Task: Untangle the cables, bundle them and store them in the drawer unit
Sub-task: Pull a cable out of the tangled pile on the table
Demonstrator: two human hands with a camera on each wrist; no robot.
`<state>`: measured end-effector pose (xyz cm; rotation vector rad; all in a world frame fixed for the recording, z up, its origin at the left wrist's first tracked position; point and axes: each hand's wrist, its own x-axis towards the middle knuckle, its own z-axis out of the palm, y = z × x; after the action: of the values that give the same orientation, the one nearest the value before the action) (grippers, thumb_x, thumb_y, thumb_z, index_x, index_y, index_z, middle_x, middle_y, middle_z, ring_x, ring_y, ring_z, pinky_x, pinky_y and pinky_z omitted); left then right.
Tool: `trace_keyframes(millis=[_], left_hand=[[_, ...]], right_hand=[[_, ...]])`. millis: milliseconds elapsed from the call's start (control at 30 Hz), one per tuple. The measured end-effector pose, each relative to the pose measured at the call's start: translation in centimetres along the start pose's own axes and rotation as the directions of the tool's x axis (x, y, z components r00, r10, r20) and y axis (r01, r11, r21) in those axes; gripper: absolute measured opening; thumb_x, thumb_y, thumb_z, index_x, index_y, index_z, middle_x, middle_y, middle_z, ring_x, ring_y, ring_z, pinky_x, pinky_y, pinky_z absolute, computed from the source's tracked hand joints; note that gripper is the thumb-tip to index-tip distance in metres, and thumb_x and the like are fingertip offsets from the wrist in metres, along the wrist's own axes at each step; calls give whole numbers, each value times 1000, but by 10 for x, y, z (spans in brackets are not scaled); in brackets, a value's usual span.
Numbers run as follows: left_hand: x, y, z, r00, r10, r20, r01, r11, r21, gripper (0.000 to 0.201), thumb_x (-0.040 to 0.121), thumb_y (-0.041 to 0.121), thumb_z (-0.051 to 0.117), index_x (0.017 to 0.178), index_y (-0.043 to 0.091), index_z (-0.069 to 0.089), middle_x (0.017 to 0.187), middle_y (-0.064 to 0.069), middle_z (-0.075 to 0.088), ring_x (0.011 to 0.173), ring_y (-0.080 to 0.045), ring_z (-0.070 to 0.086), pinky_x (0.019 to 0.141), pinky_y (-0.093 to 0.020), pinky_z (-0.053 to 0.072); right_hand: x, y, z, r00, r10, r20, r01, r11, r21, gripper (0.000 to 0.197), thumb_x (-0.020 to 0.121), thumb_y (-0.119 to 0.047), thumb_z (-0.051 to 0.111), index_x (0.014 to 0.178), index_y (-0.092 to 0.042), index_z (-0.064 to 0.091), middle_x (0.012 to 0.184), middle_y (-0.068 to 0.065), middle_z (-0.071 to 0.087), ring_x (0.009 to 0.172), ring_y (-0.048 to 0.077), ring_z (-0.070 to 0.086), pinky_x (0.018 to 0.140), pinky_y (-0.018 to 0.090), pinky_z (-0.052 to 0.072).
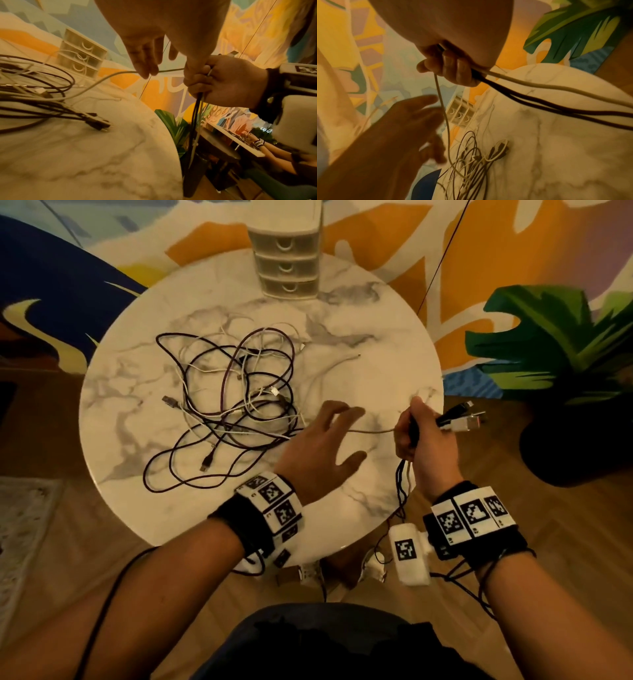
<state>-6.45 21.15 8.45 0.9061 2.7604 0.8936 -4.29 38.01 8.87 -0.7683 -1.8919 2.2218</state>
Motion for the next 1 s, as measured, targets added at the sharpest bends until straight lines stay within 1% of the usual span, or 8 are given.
trace_keyframes(millis=[200,367,500,633,700,833,933,1000], left_hand=[[33,41,-21,987,-76,-139,32,955,-296,28,93,27,53,120,19,56,108,4,52,73,-4,47,65,-12,40],[58,53,-21,993,-117,6,115,959,-259,19,89,25,60,106,16,64,86,8,58,69,9,48,64,-3,33],[54,60,-13,992,-125,31,128,953,-273,14,90,20,58,94,13,69,87,4,65,77,-3,53,67,-5,35],[49,79,-8,997,-70,37,78,940,-333,16,91,19,58,96,14,73,80,15,57,71,5,51,63,-2,36],[48,84,-3,997,-47,59,65,928,-368,18,93,21,57,98,14,73,82,11,57,77,-1,53,61,-5,38],[46,85,3,999,-20,38,34,913,-406,19,92,24,57,96,18,74,88,2,66,90,-16,53,82,-30,43],[45,87,5,1000,-5,7,7,905,-425,22,90,27,55,95,18,74,87,2,67,90,-16,53,83,-35,43],[44,87,7,1000,-11,-12,5,907,-421,25,90,30,52,99,20,73,92,6,64,94,-13,51,86,-32,42]], right_hand=[[-8,3,0,967,-23,255,60,989,-139,51,100,-28,39,51,-22,55,44,-7,43,42,7,33,47,23,26],[-5,13,-5,932,7,364,118,940,-321,47,91,-42,37,52,-24,56,47,-6,48,44,6,40,51,24,31],[-9,9,-15,911,21,412,156,907,-392,43,100,-12,38,59,-15,52,55,-1,49,42,0,42,49,16,34],[-8,4,-18,926,47,375,122,902,-415,43,93,5,40,56,-16,43,44,-10,47,38,-3,43,45,10,31],[-9,2,-19,921,69,383,142,857,-496,44,92,6,40,56,-17,41,51,-7,43,41,-4,46,48,11,33],[-9,7,-20,880,111,461,254,711,-656,42,93,4,41,58,-19,39,60,-8,39,56,3,38,55,11,32],[-8,12,-21,880,141,454,202,753,-626,21,93,4,42,77,0,55,70,4,48,70,23,46,60,11,33],[-6,13,-21,890,166,424,134,795,-591,17,96,-1,41,87,-4,55,83,10,51,84,34,46,67,10,32]])
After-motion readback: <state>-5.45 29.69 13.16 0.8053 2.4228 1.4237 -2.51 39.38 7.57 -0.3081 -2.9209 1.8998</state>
